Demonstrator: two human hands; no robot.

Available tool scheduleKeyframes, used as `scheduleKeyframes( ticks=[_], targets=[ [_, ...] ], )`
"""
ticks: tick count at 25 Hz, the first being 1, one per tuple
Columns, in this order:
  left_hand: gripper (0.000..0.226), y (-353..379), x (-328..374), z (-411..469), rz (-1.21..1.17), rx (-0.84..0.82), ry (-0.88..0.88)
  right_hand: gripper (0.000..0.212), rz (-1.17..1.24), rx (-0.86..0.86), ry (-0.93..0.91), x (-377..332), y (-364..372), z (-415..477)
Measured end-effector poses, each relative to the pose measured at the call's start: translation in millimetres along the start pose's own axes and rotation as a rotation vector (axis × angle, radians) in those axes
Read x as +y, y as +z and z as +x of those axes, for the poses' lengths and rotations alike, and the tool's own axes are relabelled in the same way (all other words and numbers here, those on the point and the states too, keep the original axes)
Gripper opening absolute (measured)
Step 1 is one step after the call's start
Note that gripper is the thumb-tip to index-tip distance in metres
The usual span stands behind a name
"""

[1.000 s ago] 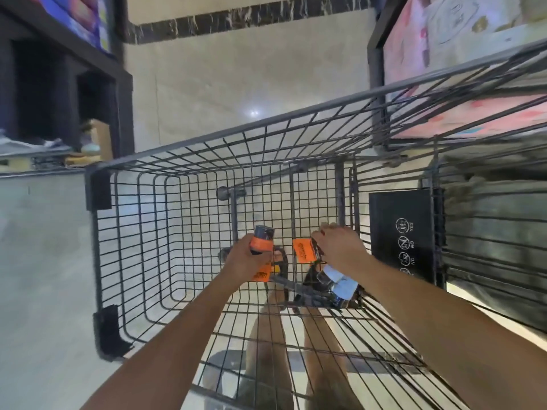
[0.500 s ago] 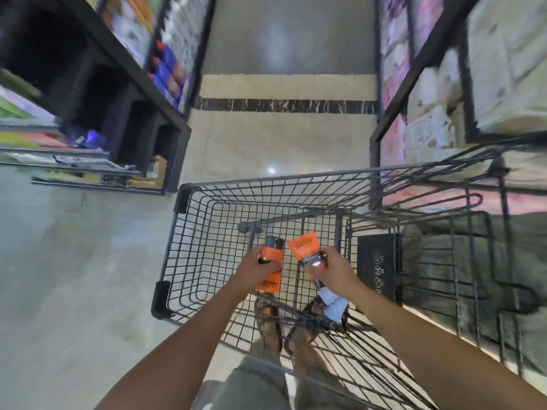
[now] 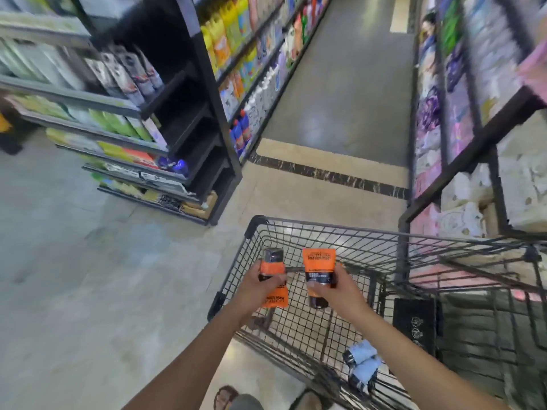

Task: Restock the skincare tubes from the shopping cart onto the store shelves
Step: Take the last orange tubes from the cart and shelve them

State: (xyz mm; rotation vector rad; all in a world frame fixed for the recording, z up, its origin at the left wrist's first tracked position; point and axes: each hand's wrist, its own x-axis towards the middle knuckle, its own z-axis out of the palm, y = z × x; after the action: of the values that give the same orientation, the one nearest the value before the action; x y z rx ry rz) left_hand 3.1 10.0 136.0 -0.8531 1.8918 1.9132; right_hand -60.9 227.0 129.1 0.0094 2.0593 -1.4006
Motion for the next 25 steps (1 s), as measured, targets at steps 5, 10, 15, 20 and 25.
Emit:
scheduleKeyframes(
  ticks=[5,10,15,20,25],
  targets=[
    [0.039,-113,2,-45,-0.053,0.074,0.136,0.037,0.029,-0.058,-0.132,-90,86,-17],
    [0.039,-241,2,-106,-0.066,0.175,0.247,0.041,0.075,-0.147,-0.228,-166,198,-31],
    [0.032,-338,19,-163,-0.148,0.309,0.359,0.031,0.086,-0.246,-0.32,-235,290,-40],
    [0.044,-413,40,-193,-0.194,0.411,0.428,0.022,0.118,-0.345,-0.411,-307,353,-42],
    [0.035,-474,67,-197,-0.185,0.465,0.493,0.02,0.094,-0.38,-0.448,-369,407,-17]
  ],
)
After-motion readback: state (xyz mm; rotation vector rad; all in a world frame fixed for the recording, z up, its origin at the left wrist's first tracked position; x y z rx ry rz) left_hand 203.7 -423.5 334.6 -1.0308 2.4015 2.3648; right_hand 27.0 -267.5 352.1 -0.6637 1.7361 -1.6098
